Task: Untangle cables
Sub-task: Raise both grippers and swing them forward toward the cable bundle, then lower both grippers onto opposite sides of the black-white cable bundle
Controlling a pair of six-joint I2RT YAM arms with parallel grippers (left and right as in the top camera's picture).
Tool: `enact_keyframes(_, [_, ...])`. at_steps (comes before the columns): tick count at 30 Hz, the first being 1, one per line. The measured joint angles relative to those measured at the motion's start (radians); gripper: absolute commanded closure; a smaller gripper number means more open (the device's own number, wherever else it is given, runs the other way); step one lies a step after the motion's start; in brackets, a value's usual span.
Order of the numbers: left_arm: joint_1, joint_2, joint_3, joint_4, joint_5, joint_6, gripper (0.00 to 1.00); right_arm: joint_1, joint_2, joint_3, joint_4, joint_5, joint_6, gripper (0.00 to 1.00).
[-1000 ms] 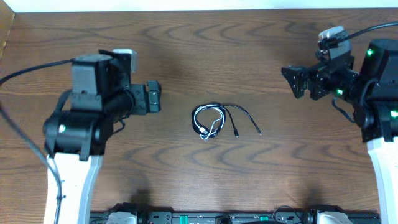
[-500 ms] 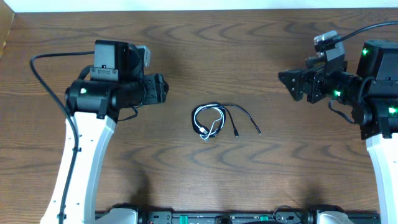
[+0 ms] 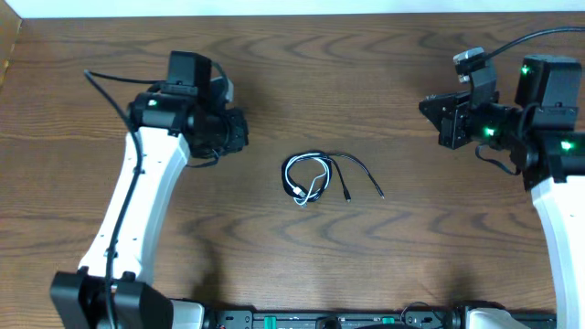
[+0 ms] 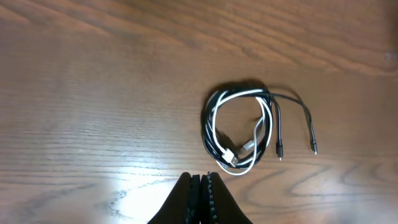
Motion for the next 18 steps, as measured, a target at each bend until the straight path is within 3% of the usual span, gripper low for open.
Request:
enact_keyframes(10, [-0.07, 0.074, 0.0, 0.0, 0.0, -0.008, 0.85, 0.012, 0.111, 0.0, -0.011, 0.0, 0.092, 0.98])
enact_keyframes(11, [-0.073, 0.085, 0.0, 0.0, 0.0, -0.011, 0.84, 0.017, 0.122, 0.0, -0.016, 0.0, 0.097, 0.95])
enact_keyframes(12, [-0.077, 0.095, 0.0, 0.0, 0.0, -0.016, 0.83, 0.025, 0.135, 0.0, -0.024, 0.0, 0.103, 0.85])
enact_keyframes(13, [-0.084, 0.11, 0.0, 0.0, 0.0, -0.026, 0.76, 0.037, 0.153, 0.0, -0.035, 0.0, 0.113, 0.68])
enact_keyframes(14, [-0.089, 0.119, 0.0, 0.0, 0.0, -0.028, 0.68, 0.05, 0.169, 0.0, -0.045, 0.0, 0.117, 0.61])
enact_keyframes(16, [-0.105, 0.138, 0.0, 0.0, -0.001, -0.036, 0.53, 0.074, 0.198, 0.0, -0.06, 0.001, 0.122, 0.51])
enact_keyframes(18, [-0.122, 0.15, 0.0, -0.002, 0.0, -0.049, 0.47, 0.101, 0.228, 0.0, -0.071, 0.014, 0.125, 0.48])
